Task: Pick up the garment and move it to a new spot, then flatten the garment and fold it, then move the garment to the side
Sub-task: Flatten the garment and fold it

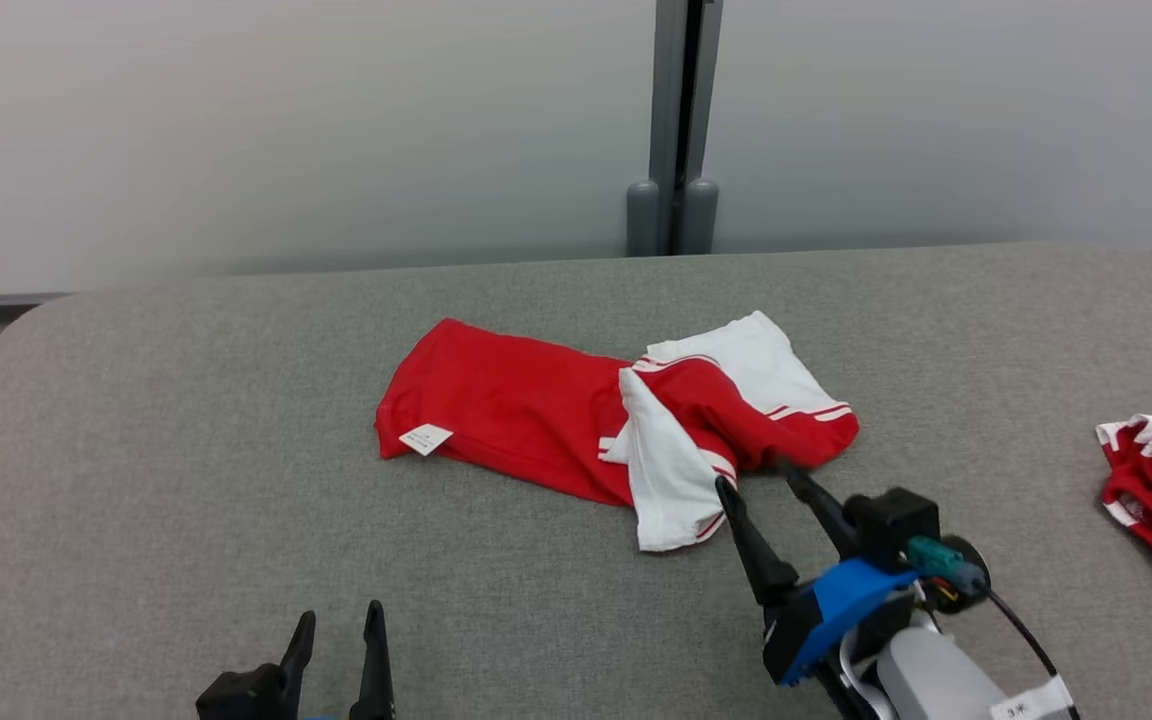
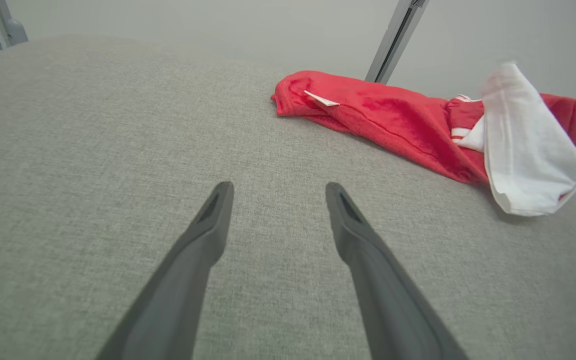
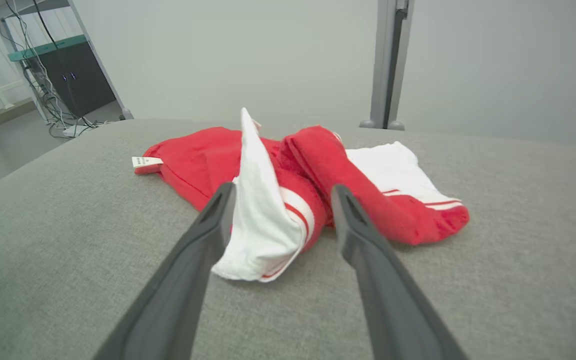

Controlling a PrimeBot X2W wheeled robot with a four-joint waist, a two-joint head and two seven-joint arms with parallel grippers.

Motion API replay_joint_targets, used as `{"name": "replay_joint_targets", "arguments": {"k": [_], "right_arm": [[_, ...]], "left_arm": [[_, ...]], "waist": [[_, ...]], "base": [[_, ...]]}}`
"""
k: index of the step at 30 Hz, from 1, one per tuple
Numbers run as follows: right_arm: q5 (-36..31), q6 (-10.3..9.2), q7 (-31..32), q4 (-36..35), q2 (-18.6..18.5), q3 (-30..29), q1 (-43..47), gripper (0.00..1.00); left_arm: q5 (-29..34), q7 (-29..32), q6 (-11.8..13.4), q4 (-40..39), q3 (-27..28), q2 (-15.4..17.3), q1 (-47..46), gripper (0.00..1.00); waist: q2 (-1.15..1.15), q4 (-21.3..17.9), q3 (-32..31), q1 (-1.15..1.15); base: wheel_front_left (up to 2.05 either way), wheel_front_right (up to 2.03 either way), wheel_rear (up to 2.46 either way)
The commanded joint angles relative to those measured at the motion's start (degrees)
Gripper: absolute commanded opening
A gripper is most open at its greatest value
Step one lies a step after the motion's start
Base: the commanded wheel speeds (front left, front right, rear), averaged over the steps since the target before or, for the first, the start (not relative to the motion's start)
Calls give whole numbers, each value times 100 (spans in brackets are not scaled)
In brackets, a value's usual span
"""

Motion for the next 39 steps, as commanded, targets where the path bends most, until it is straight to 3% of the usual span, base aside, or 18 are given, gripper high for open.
{"name": "replay_joint_targets", "arguments": {"k": [1,9,15,16,18,19,27,32,39], "right_arm": [[77,-2,-18,105,-8,86,-267,100],[265,-2,6,1263,-74,383,-1551,100],[313,-2,-1,1868,-76,686,-2076,98],[303,-2,-4,1920,-79,743,-2139,81],[339,-2,-13,1986,-91,791,-2255,13],[353,-1,-17,2015,-93,811,-2289,0],[466,-2,-20,1289,-238,583,-2359,0],[526,-2,-18,261,-386,-90,-1927,0],[655,-2,-16,-683,-538,-1205,-529,0]], "left_arm": [[-23,-15,24,-14,-62,1,-181,100],[-266,-15,128,-42,-527,-1,-438,100],[-388,-15,208,-99,-741,-1,-605,100],[-405,-15,235,-113,-770,-1,-624,100],[-431,-14,244,-131,-801,-1,-659,100],[-440,-15,250,-144,-808,-1,-673,100],[-482,-15,234,-128,-861,-2,-745,100],[-492,-15,174,-85,-872,-1,-680,100],[-605,-15,151,-59,-784,2,-489,100]], "waist": [[0,203,215,0],[0,701,657,0],[0,857,902,0],[0,861,933,0],[0,857,983,0],[0,852,998,0],[0,761,1012,0],[0,568,866,0],[0,112,508,0]], "base": [[0,0,0],[0,0,0],[0,0,0],[0,0,0],[0,0,0],[0,0,0],[0,0,0],[0,0,0],[0,0,0]]}}
